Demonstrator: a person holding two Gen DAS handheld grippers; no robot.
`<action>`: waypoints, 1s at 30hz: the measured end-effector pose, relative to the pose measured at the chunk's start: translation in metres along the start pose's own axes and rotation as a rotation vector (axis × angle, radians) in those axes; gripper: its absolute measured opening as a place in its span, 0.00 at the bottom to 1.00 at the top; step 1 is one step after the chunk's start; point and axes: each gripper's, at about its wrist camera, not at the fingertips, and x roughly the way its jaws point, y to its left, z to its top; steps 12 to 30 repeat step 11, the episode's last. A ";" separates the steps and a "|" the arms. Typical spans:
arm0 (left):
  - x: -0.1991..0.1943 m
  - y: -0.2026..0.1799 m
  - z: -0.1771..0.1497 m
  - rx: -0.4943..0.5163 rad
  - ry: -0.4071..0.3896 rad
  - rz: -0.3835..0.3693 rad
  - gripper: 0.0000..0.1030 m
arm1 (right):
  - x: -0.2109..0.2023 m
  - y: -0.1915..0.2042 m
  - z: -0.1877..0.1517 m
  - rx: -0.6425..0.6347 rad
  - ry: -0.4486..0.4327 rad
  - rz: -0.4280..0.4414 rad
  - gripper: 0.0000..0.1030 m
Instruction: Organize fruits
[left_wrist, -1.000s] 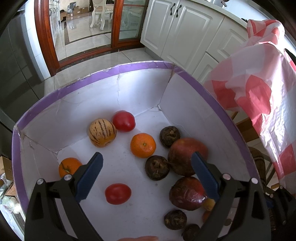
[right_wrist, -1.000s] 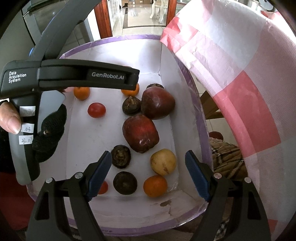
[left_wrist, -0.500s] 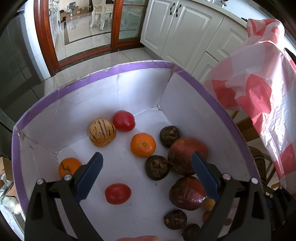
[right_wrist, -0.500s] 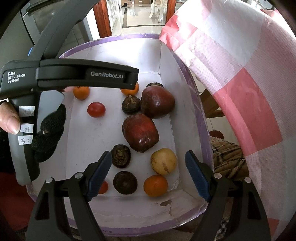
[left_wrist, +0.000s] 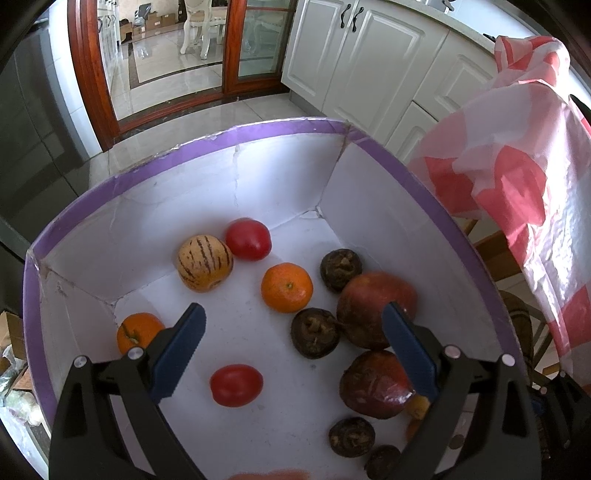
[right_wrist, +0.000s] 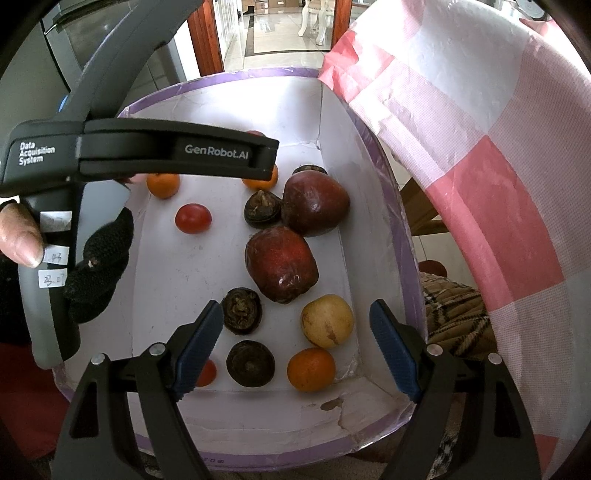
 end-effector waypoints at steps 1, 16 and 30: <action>-0.001 0.000 0.000 0.002 -0.007 0.005 0.94 | -0.002 0.001 0.000 -0.006 -0.009 -0.001 0.77; -0.014 -0.012 -0.001 0.107 -0.033 0.118 0.94 | -0.043 0.020 -0.001 -0.113 -0.156 0.010 0.77; -0.014 -0.012 -0.001 0.107 -0.033 0.118 0.94 | -0.043 0.020 -0.001 -0.113 -0.156 0.010 0.77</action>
